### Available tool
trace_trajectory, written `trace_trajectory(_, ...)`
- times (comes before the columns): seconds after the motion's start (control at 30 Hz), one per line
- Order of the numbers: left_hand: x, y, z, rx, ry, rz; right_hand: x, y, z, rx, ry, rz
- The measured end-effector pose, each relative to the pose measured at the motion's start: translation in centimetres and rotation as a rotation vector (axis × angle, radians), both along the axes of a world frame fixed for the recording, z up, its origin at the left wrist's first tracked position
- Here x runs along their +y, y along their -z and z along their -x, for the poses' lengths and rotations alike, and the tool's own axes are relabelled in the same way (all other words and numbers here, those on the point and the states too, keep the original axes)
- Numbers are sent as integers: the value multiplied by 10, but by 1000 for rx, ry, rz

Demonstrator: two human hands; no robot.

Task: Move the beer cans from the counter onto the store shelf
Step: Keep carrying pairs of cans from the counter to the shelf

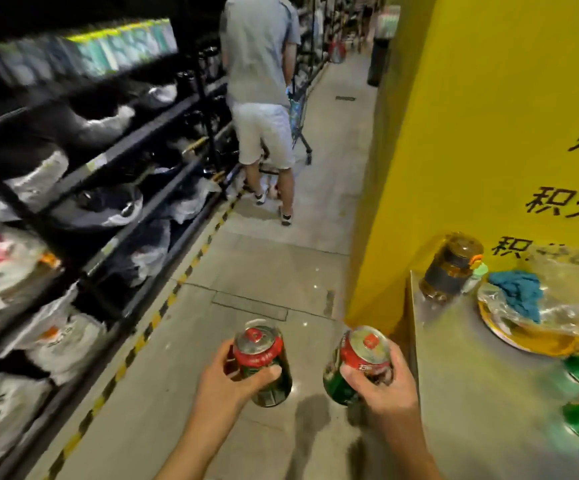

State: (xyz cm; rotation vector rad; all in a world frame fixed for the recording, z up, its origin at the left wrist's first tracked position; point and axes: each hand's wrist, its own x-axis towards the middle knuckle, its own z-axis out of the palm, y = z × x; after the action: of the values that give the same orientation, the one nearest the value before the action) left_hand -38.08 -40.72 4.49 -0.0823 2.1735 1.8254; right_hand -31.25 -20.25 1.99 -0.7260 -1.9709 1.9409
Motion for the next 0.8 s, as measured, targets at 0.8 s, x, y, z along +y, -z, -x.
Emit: trace_trajectory(0.8,-444,-48,43,140,-842,22,-447,-67,196,55,-775,-8)
